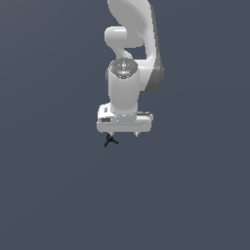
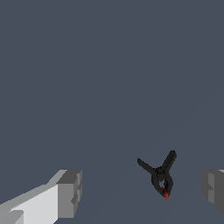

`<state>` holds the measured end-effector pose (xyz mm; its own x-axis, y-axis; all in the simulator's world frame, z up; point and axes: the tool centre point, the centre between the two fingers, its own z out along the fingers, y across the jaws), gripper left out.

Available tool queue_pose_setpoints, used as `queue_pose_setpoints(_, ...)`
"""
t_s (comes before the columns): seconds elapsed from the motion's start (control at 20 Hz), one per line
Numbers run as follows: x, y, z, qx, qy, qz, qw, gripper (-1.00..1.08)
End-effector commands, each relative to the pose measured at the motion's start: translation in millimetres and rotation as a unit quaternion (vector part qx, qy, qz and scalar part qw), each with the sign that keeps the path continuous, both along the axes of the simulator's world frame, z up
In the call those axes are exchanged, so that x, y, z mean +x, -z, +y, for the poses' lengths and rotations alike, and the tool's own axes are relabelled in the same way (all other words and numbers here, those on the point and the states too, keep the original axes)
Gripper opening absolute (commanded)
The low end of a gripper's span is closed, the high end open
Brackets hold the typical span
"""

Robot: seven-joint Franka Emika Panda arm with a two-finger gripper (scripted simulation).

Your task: Pick up the object and move it to a goal position.

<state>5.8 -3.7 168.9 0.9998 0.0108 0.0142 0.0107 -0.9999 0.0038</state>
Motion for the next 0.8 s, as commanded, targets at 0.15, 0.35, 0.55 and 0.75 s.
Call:
queue_pose_setpoints(0.15,1.0,-3.3,-6.6,-0.001,0.005,-0.001,1.0,1.0)
queue_pose_setpoints(0.35,3.9,-15.1,-27.7,-0.006,0.025,-0.006,0.9997,1.0)
queue_pose_setpoints(0.55,4.7,-18.0,-30.6,-0.006,0.029,-0.006,0.9996,1.0)
queue_pose_setpoints(0.75,2.3,-12.1,-31.8,-0.006,0.022,-0.006,0.9997,1.0)
